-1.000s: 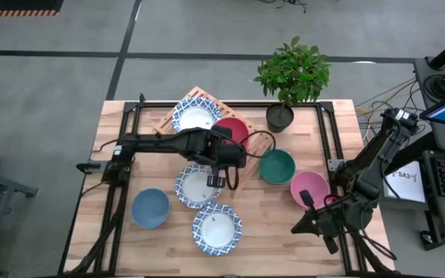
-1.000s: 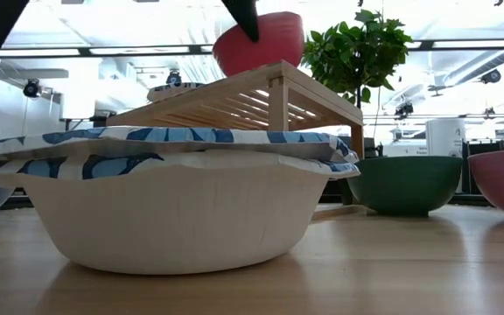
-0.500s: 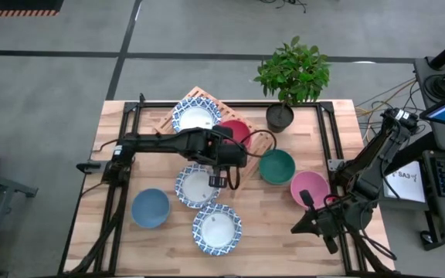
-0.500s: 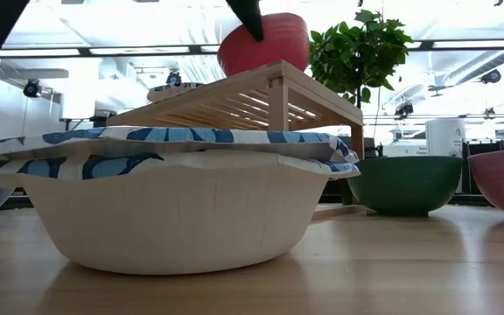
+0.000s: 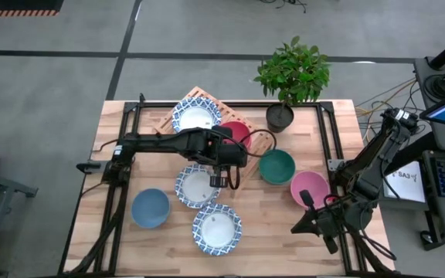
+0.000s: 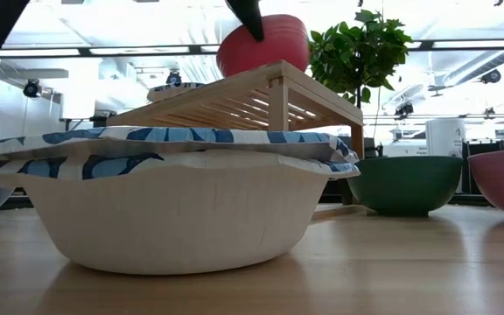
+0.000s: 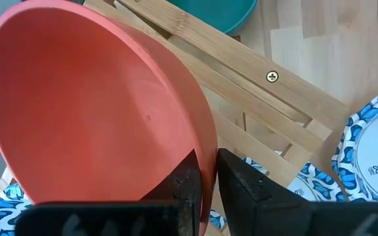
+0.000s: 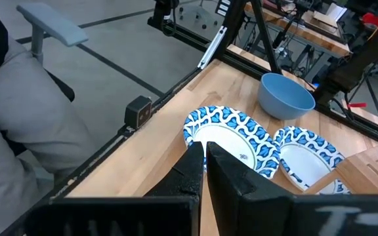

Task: Place and stack bowls onto a shelf
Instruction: Put the red bowl on the shelf, then stack the pink bowl on top of the red bowl on the shelf

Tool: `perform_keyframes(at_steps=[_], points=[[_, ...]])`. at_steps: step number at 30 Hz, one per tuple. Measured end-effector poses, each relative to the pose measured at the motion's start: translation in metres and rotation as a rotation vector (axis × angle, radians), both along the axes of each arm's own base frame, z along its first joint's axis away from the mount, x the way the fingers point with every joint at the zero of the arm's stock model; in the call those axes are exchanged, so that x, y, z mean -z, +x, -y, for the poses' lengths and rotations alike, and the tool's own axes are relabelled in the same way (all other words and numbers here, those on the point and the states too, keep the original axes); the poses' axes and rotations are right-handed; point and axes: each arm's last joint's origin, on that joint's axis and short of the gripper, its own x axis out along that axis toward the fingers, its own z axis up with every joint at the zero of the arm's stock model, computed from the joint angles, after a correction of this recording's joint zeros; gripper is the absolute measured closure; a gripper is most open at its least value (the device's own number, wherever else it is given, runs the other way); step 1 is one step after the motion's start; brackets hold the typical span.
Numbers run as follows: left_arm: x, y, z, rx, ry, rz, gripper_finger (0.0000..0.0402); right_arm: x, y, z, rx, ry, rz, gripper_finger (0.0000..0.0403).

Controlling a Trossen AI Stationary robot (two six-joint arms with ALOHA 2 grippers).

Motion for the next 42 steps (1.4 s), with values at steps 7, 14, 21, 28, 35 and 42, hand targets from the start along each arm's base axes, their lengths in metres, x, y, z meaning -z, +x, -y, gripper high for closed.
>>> perform_keyframes(at_steps=[7, 14, 21, 28, 35, 42], points=[[0.000, 0.000, 0.000, -0.009, -0.005, 0.002, 0.0374, 0.000, 0.000, 0.000, 0.000, -0.002, -0.001, 0.0394], [0.000, 0.000, 0.001, -0.012, -0.029, 0.003, 0.0336, 0.000, 0.000, 0.000, 0.001, -0.005, -0.007, 0.0394], [0.000, 0.000, 0.001, -0.018, -0.033, 0.005, 0.0268, 0.001, 0.000, 0.000, 0.001, -0.006, -0.008, 0.0394], [0.001, -0.002, 0.000, -0.055, -0.041, -0.001, 0.0234, 0.001, 0.000, 0.000, 0.001, -0.006, -0.008, 0.0394], [0.003, -0.008, -0.002, -0.132, -0.014, -0.048, 0.0232, 0.001, 0.000, 0.000, 0.001, -0.006, -0.008, 0.0394], [-0.006, -0.016, 0.012, -0.097, -0.035, -0.027, 0.0232, 0.001, 0.000, 0.001, 0.023, 0.027, -0.020, 0.0394]])
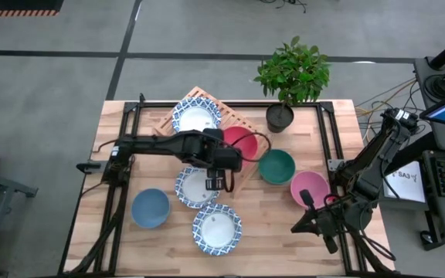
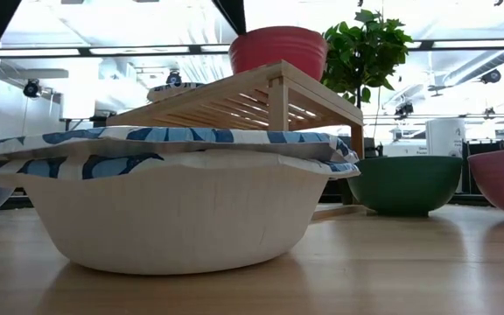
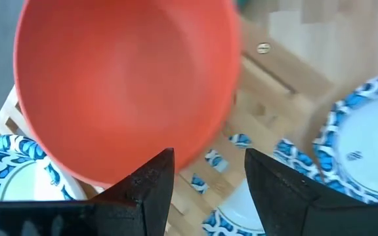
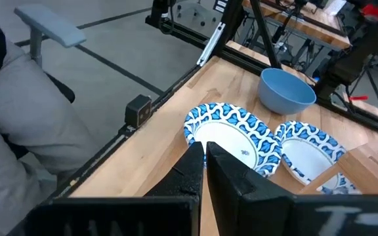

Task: Place and stack bowls onto a shelf
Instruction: Stack the pink bowl on top of the red bowl on the shelf

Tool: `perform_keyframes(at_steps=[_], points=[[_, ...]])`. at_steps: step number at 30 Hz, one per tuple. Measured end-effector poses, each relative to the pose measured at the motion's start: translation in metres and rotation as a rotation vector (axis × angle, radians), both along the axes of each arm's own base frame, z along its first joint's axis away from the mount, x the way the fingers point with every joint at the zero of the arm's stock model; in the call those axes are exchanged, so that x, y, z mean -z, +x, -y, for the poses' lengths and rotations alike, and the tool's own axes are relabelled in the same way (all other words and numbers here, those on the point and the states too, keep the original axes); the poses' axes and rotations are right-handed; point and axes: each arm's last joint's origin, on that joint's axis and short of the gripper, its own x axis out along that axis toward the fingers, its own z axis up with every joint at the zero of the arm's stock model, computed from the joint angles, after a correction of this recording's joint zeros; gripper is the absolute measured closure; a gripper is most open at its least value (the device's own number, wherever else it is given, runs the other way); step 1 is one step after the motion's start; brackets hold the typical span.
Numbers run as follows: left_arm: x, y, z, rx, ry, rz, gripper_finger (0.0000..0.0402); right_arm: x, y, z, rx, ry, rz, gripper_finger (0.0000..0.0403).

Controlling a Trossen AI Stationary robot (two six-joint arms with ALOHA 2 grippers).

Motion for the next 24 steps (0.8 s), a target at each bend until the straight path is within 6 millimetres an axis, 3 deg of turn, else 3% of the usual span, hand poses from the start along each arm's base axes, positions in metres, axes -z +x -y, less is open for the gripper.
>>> perform_keyframes(at_steps=[8, 15, 19, 24], points=[[-0.016, -0.019, 0.039, 0.103, -0.001, 0.053, 0.0232, -0.001, 0.002, 0.005, 0.226, 0.078, 0.021, 0.0394], [-0.027, -0.050, 0.067, 0.113, 0.132, 0.132, 0.0232, -0.001, 0.005, 0.008, 0.301, 0.191, -0.006, 0.0394], [-0.023, -0.072, 0.077, 0.058, 0.144, 0.210, 0.0232, 0.003, 0.008, 0.006, 0.344, 0.232, -0.026, 0.0394], [-0.001, -0.098, 0.087, 0.021, 0.172, 0.326, 0.0232, 0.007, 0.011, 0.006, 0.407, 0.352, -0.073, 0.0394]])
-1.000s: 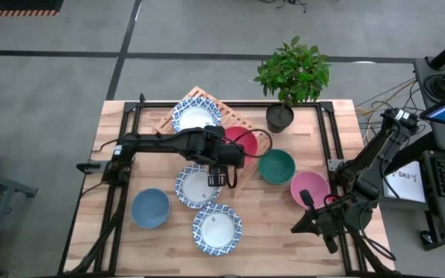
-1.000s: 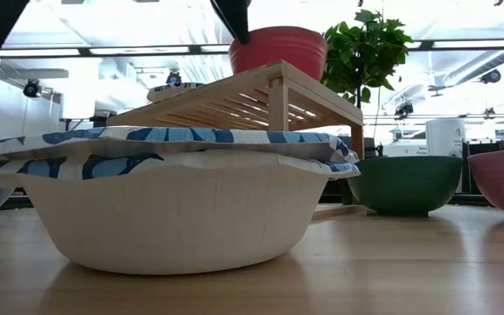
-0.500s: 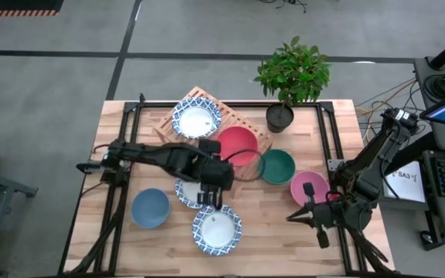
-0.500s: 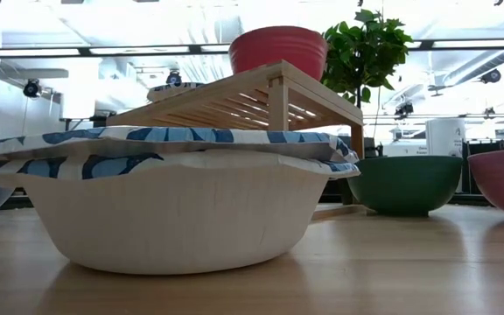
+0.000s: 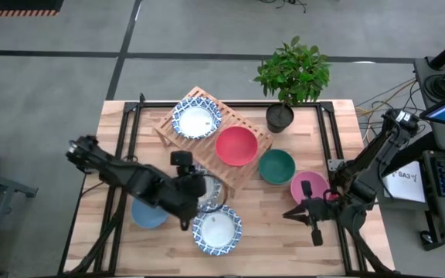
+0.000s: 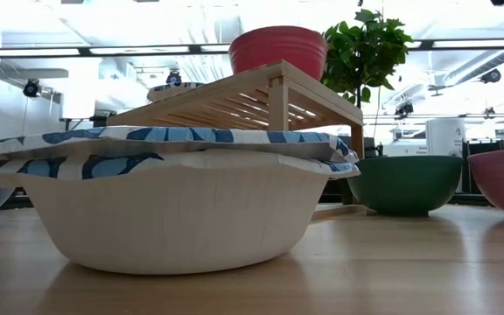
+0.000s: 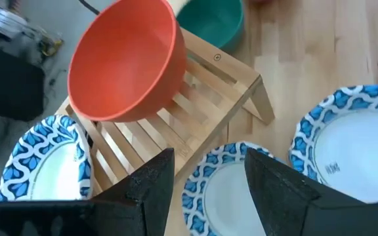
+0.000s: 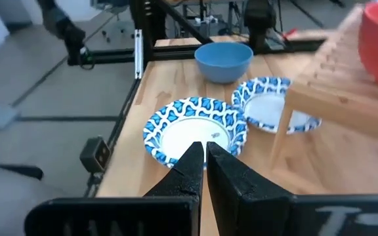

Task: Place and stack bowls onto a shelf
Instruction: Stack the pink bowl on top of the red bowl on the shelf

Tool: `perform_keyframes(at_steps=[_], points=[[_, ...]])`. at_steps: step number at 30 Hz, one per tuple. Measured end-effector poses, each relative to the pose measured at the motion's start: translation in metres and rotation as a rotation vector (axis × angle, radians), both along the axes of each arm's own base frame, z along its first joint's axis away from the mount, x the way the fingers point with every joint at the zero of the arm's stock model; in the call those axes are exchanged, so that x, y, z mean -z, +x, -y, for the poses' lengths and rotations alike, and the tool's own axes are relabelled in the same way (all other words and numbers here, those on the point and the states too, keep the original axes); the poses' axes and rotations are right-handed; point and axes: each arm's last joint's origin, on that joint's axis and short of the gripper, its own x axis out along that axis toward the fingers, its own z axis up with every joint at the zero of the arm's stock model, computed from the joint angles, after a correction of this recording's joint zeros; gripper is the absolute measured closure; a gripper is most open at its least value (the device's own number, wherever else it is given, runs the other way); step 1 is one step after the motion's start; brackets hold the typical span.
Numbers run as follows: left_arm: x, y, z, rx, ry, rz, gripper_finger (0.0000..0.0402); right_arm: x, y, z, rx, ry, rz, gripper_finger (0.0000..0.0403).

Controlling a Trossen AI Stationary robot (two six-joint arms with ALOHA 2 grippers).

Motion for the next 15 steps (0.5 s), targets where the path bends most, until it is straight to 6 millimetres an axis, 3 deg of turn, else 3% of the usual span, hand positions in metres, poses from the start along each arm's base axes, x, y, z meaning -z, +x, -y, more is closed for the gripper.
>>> perform_keyframes(at_steps=[6, 15], points=[[0.033, -0.024, -0.006, -0.066, 0.028, 0.153, 0.0232, 0.008, 0.004, 0.010, 0.151, 0.244, -0.104, 0.0394], [0.074, -0.050, -0.023, -0.150, 0.071, 0.236, 0.0232, 0.034, -0.001, 0.049, 0.524, 0.520, -0.610, 0.0394]])
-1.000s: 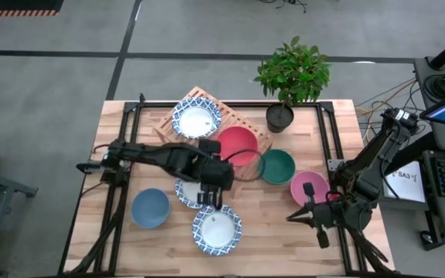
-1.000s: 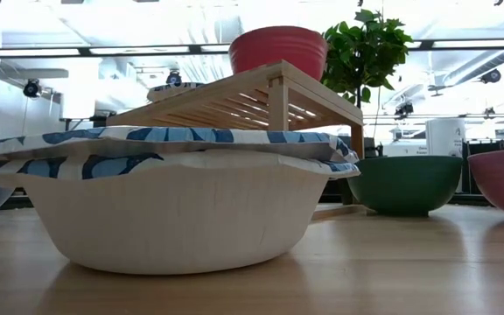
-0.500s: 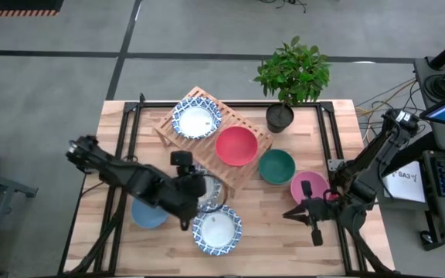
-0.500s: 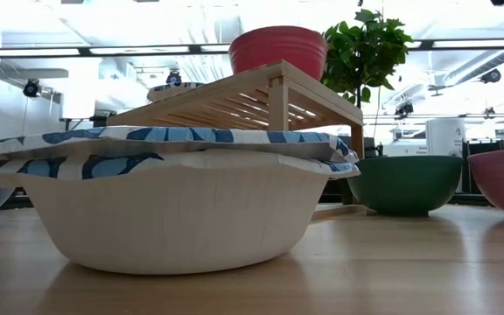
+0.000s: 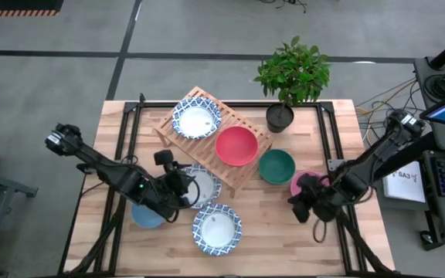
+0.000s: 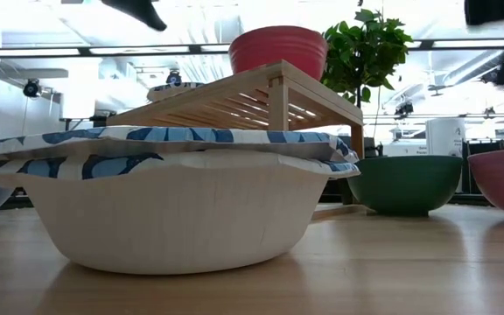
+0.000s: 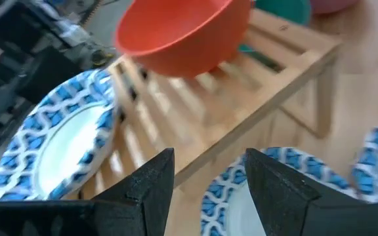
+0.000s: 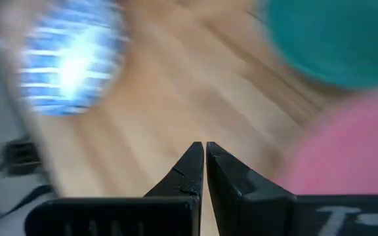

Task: Place and stack bowls onto a shelf
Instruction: Stack the pink bowl on top of the red bowl on the shelf

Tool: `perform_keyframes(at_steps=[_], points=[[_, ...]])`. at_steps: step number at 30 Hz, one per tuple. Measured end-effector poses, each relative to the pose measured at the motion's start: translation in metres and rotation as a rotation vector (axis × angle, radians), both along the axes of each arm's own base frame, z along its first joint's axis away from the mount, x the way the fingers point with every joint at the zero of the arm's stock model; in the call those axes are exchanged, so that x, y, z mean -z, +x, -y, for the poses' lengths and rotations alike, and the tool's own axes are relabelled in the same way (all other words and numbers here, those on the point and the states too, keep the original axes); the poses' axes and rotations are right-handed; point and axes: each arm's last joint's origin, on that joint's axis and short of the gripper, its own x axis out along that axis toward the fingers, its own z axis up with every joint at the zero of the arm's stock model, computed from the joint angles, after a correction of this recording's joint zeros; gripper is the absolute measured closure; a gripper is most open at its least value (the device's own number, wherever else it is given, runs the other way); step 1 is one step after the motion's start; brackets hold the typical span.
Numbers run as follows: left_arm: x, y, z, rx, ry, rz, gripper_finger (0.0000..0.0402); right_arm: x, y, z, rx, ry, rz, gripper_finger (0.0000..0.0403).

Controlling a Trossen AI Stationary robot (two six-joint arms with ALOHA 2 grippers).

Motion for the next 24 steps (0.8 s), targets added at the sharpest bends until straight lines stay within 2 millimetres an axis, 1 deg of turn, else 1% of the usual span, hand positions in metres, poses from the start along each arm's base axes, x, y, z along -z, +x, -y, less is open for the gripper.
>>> perform_keyframes(at_steps=[2, 4, 8, 11, 13, 15, 20, 24], points=[[0.006, -0.005, -0.004, -0.034, 0.007, 0.017, 0.0232, 0.004, -0.003, 0.009, 0.070, 0.036, -0.122, 0.0394], [0.011, -0.009, -0.006, -0.061, -0.002, 0.034, 0.0232, 0.006, -0.004, 0.015, 0.107, 0.060, -0.189, 0.0394], [0.019, -0.013, -0.009, -0.097, -0.033, 0.055, 0.0232, 0.004, 0.002, 0.021, 0.128, 0.099, -0.209, 0.0394], [0.023, -0.014, -0.009, -0.109, -0.041, 0.057, 0.0232, -0.006, 0.011, 0.022, 0.134, 0.090, -0.199, 0.0394], [0.024, -0.013, -0.009, -0.112, -0.042, 0.056, 0.0232, -0.011, 0.016, 0.022, 0.143, 0.062, -0.232, 0.0394], [0.026, -0.012, -0.008, -0.115, -0.042, 0.053, 0.0232, -0.014, 0.022, 0.021, 0.154, 0.023, -0.302, 0.0394], [0.029, -0.011, -0.007, -0.122, -0.045, 0.052, 0.0232, -0.011, 0.033, 0.016, 0.138, -0.059, -0.559, 0.0394], [0.029, -0.011, -0.007, -0.122, -0.045, 0.050, 0.0232, -0.007, 0.048, 0.006, 0.051, -0.070, -0.623, 0.0381]])
